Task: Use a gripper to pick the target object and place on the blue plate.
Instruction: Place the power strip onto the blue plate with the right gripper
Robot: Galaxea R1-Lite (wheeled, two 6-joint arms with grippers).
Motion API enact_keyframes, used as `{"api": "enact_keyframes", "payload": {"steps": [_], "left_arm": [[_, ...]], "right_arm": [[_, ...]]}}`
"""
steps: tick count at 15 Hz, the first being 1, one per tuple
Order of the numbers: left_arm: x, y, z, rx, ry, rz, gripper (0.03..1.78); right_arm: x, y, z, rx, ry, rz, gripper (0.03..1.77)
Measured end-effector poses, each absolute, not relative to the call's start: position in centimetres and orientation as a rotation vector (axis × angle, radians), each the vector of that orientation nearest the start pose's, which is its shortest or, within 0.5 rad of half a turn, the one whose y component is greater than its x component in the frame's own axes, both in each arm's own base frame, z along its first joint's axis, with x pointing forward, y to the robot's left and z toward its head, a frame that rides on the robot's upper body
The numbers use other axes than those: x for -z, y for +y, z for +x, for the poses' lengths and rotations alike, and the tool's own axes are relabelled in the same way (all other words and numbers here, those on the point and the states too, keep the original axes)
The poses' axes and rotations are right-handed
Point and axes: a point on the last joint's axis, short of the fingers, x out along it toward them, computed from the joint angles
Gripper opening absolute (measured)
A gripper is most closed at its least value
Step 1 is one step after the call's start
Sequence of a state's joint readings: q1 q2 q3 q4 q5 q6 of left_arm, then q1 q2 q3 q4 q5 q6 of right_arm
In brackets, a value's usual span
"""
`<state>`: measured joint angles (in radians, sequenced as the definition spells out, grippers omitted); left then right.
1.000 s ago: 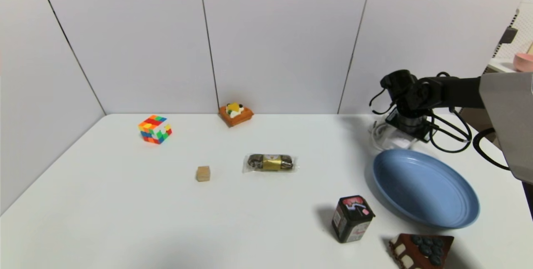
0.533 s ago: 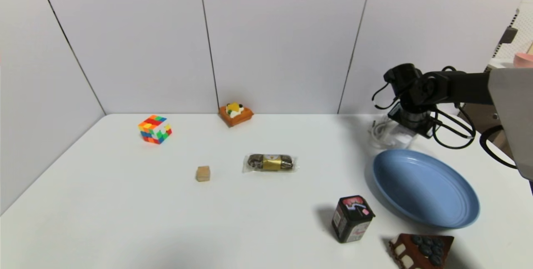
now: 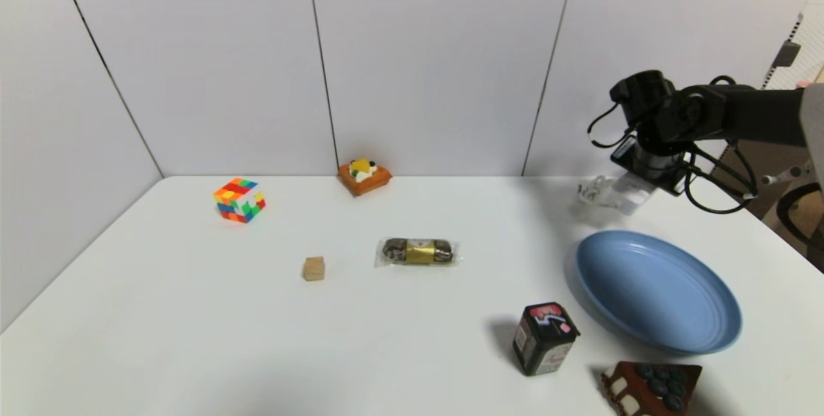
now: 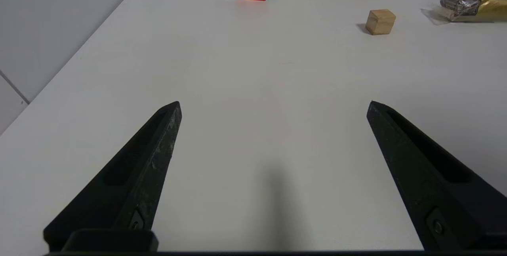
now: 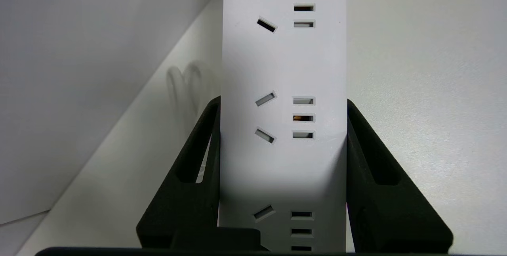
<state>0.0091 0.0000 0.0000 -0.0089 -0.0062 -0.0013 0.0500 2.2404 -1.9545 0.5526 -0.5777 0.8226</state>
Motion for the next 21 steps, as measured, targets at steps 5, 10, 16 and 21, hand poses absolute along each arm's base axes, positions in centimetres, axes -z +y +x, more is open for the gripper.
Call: {"api": "enact_keyframes", "payload": {"steps": [5, 10, 16, 21], "left_arm": [[-7.6, 0.0, -2.3, -0.003, -0.009, -0.002, 1.69], [-7.6, 0.0, -2.3, -0.003, -0.009, -0.001, 1.69], [-7.6, 0.0, -2.3, -0.003, -0.009, -0.002, 1.69], [-7.6, 0.0, -2.3, -0.003, -0.009, -0.001, 1.69]], "right_arm": [[-23.4, 0.9, 41.7, 0.741, 0.452, 0.528, 0.85], [-28.7, 0.7, 38.2, 0.691, 0.341, 0.567, 0.85], [-33.4, 0.8, 33.0, 0.572, 0.333, 0.625, 0.85], [-34.5, 0.7, 29.7, 0.543, 0.379, 0.624, 0.85]]}}
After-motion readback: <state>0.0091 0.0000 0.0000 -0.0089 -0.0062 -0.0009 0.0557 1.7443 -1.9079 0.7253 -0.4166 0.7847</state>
